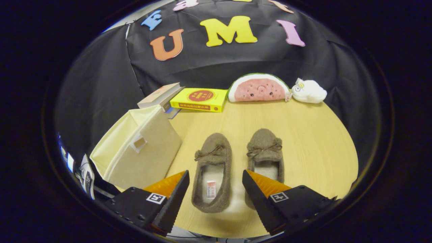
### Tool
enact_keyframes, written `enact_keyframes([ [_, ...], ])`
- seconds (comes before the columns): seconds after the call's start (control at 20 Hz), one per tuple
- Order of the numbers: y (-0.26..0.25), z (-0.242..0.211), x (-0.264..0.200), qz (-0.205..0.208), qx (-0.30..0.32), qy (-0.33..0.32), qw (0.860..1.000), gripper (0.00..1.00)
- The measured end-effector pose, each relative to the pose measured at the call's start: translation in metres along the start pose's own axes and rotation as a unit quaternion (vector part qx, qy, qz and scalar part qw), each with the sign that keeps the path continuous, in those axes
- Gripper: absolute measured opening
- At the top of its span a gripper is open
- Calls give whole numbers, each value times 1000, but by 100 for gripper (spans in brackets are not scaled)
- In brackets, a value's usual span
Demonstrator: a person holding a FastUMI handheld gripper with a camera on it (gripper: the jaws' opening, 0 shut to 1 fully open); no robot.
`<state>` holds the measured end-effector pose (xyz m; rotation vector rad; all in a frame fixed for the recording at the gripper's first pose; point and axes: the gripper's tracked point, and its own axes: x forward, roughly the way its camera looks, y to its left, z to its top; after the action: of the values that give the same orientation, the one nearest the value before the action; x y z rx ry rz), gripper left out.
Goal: Open the storage box then place both shoes into the box .Put the left shoe in first, then the right shoe, with the right side of both shoes facing outward in a uniform manner.
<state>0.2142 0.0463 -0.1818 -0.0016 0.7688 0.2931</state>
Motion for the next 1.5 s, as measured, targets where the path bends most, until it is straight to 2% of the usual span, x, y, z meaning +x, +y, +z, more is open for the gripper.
enact_keyframes([
  [0.25,-21,-15,35,-31,-18,71,997,96],
  [0.3,-23,-15,40,-31,-21,83,996,93],
  [0.6,-34,-17,61,-50,-61,152,985,65],
  [0.75,-36,-23,66,-38,-58,184,980,48],
  [0.8,-33,-21,67,-29,-55,190,980,47],
  [0.9,-29,-21,66,-21,-38,201,979,5],
  [0.95,-32,-25,68,-20,-37,204,978,10],
  [1.0,-31,-22,66,-21,-35,201,979,0],
  [1.25,-25,-21,54,-12,-12,194,981,0],
  [1.5,-12,-4,15,-5,-7,166,986,0],
])
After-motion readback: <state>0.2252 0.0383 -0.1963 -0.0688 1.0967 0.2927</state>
